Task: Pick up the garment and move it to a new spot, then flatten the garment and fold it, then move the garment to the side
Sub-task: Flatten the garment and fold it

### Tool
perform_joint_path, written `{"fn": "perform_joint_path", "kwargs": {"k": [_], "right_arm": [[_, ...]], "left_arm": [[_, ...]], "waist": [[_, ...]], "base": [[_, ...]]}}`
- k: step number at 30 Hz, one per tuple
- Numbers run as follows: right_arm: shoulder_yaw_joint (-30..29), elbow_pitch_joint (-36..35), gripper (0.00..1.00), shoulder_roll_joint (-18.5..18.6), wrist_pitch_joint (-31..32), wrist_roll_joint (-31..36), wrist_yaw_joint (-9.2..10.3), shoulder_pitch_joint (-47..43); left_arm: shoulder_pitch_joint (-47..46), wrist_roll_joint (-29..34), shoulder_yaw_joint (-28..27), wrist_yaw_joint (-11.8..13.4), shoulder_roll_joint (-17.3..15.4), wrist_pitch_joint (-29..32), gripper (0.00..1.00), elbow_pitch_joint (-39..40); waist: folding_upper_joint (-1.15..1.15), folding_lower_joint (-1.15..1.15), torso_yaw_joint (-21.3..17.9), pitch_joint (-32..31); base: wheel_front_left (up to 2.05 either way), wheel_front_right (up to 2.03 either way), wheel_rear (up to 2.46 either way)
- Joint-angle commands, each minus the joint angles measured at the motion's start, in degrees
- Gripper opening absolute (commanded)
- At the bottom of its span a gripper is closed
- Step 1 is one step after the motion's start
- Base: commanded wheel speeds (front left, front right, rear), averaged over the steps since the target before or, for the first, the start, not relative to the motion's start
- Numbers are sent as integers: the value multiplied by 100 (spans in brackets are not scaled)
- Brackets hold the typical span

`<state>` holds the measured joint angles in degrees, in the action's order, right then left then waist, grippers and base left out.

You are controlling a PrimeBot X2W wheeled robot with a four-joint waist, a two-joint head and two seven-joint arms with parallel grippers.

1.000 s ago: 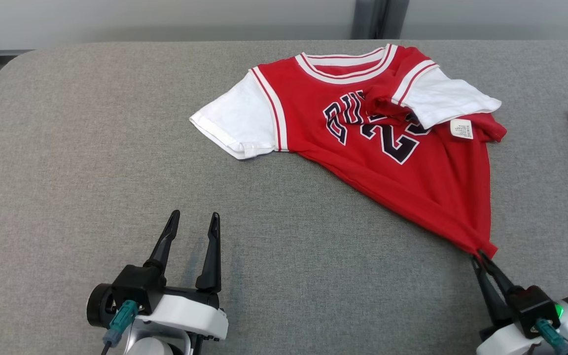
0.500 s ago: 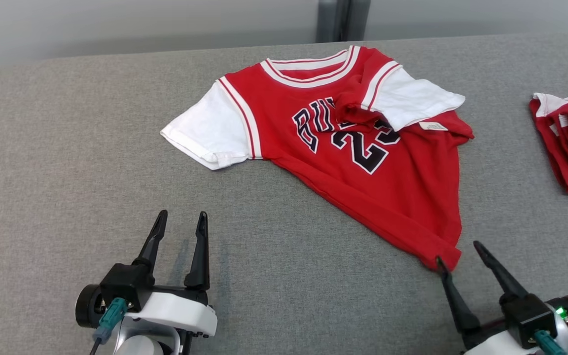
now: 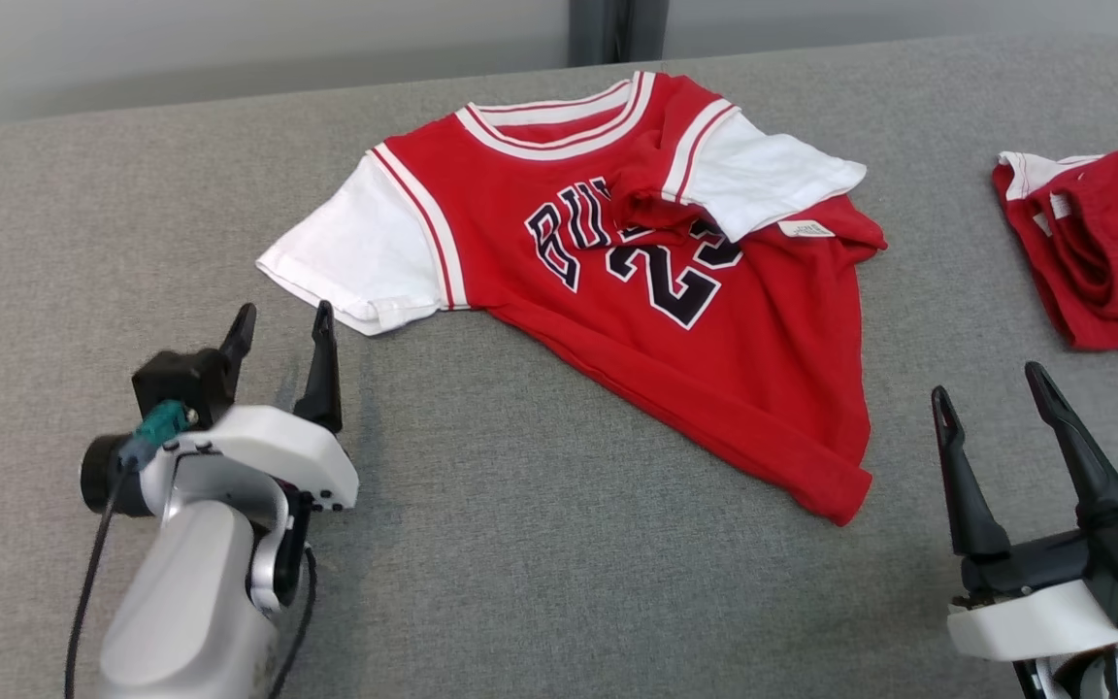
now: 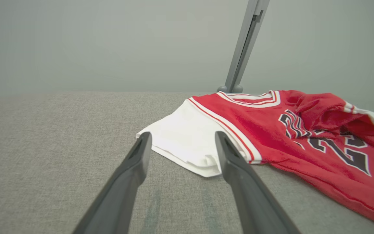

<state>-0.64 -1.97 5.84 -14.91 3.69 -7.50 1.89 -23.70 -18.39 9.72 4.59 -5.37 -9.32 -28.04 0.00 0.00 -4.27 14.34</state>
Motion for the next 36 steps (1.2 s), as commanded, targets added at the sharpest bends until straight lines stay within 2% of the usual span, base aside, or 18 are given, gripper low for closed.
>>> {"fn": "perform_joint_path", "kwargs": {"k": [1, 9, 15, 19, 20, 21, 22, 29, 36], "right_arm": [[46, -47, 100, 3, -40, 19, 0, 101], [419, -141, 100, 54, -41, 0, 1, 534], [462, -226, 100, 37, -41, 23, 1, 670], [399, -259, 100, 14, -42, 43, 1, 661], [382, -270, 100, 9, -42, 51, 1, 650], [358, -281, 100, 8, -42, 58, 1, 641], [328, -289, 100, 5, -42, 68, 1, 630], [260, -318, 100, -4, -42, 132, 1, 634], [47, -157, 100, 48, -42, 150, 0, 500]], "left_arm": [[-207, -29, -42, -14, -88, 46, 100, -145], [-1558, -2, -185, 39, -566, 597, 100, -1627], [-2174, 121, -81, 9, -872, 859, 100, -2392], [-2338, 191, 43, -55, -933, 982, 100, -2757], [-2353, 212, 70, -56, -922, 966, 89, -2811], [-2376, 227, 101, -62, -896, 943, 41, -2851], [-2400, 237, 139, -96, -873, 929, 0, -2879], [-2400, 257, 318, -256, -697, 766, 0, -2952], [-2117, 39, 243, -353, -511, 201, 0, -2579]], "waist": [[0, 0, -98, 122], [0, 0, -499, 638], [0, 0, -687, 929], [0, 0, -712, 1007], [0, 0, -703, 1013], [0, 0, -688, 1013], [0, 0, -662, 1007], [0, 0, -391, 867], [0, 0, 179, 562]], "base": [[0, 0, 0], [0, 0, 0], [0, 0, 0], [0, 0, 0], [0, 0, 0], [0, 0, 0], [0, 0, 0], [0, 0, 0], [0, 0, 0]]}}
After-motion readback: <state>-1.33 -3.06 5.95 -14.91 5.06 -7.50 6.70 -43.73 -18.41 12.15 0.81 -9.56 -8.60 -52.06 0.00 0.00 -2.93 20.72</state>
